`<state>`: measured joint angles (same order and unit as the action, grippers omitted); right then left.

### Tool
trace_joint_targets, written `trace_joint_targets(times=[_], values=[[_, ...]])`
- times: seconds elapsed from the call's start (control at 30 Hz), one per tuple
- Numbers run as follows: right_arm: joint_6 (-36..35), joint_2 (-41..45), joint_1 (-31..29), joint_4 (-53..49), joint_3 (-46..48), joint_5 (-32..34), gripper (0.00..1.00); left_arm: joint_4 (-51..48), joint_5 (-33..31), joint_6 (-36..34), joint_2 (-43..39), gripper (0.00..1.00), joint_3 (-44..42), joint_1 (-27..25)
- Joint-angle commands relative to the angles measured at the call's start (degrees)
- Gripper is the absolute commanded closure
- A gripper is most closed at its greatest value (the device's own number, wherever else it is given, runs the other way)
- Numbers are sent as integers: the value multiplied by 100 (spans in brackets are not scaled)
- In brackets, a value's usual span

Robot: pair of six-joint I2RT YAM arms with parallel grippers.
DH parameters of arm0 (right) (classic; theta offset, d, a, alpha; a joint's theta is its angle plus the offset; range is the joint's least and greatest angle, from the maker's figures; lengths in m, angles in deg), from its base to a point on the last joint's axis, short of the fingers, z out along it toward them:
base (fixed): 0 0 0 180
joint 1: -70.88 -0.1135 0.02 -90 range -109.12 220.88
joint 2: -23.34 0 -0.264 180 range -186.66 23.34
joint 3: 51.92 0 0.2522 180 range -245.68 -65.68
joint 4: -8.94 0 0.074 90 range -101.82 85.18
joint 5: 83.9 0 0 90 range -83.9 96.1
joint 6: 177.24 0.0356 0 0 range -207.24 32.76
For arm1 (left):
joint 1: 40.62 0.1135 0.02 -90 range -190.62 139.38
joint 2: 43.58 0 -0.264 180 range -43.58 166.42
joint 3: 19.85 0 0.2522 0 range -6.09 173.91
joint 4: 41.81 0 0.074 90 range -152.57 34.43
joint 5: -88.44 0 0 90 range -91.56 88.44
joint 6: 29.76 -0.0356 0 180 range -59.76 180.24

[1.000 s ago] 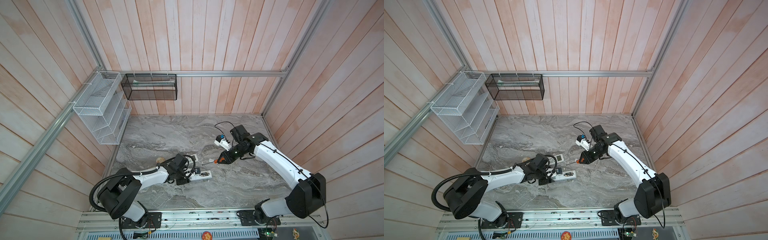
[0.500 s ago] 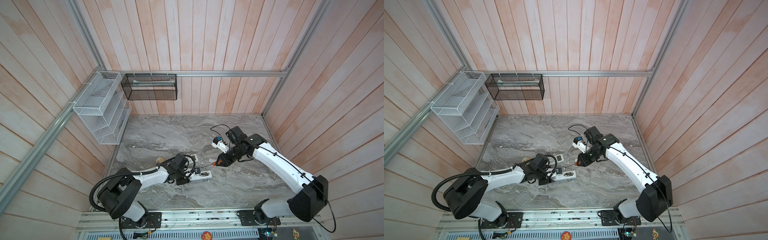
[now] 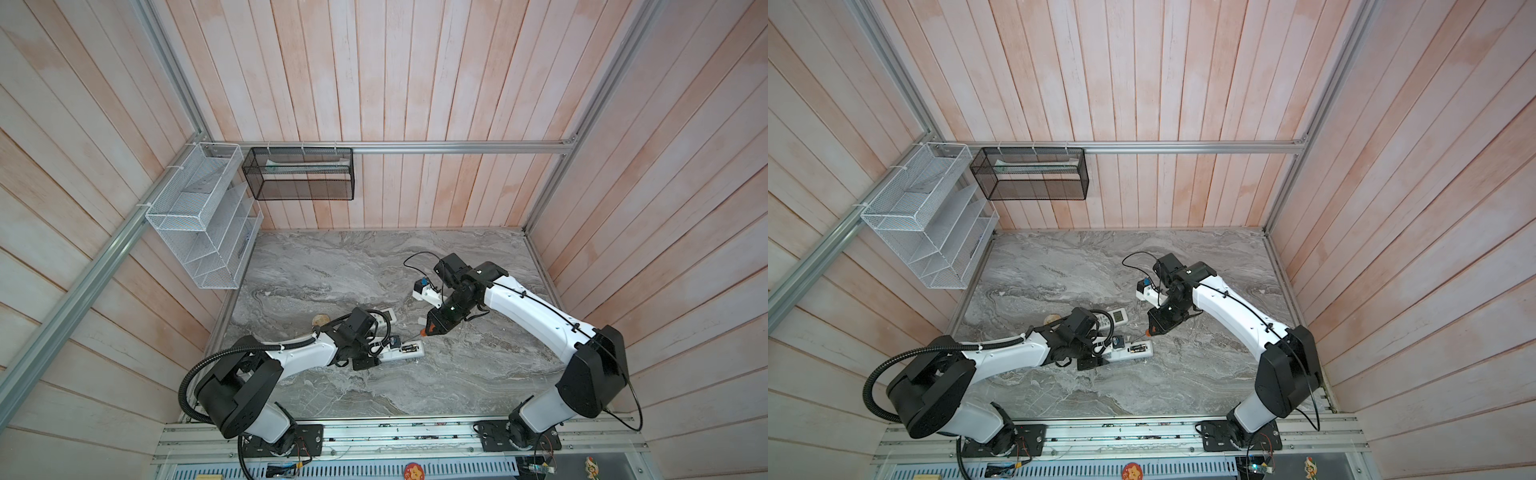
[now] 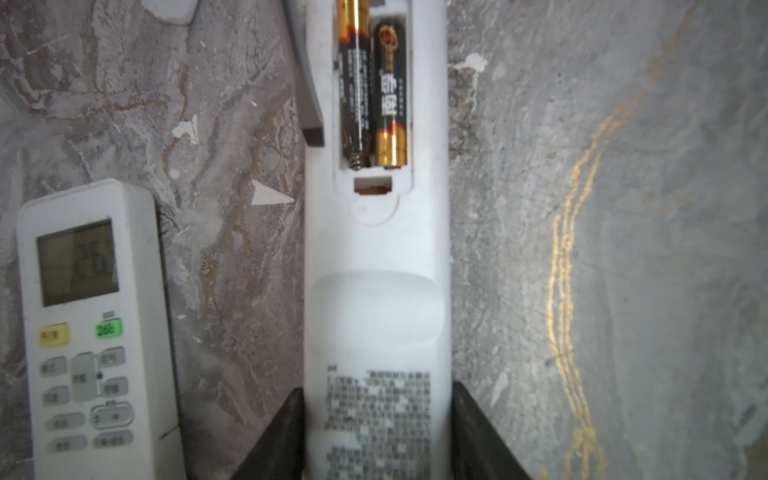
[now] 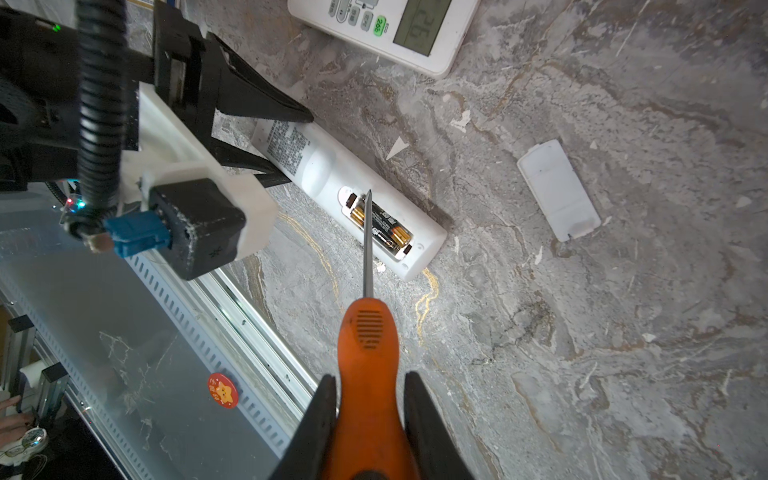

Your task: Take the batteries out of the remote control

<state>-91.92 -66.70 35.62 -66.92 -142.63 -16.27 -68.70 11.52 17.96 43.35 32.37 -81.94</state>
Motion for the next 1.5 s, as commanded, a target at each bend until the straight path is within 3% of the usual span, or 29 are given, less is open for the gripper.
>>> trace_joint_targets(times=[0.0, 0.6, 0.87, 1.27, 1.47], values=[[-136, -140, -68, -227, -181, 81, 100, -649, -307, -120, 275, 77, -334, -52], [-182, -293, -141, -409, -418, 371, 100, -615, -357, -100, 254, 77, -339, -52], [-403, -633, -198, -678, -744, 478, 100, -762, -828, -35, 215, 78, -189, -25], [-583, -1368, -488, -868, -1452, 544, 100, -836, -798, -71, 129, 78, -111, -12], [-604, -1308, -613, -881, -1384, 515, 100, -839, -781, -62, 86, 78, -120, 60]])
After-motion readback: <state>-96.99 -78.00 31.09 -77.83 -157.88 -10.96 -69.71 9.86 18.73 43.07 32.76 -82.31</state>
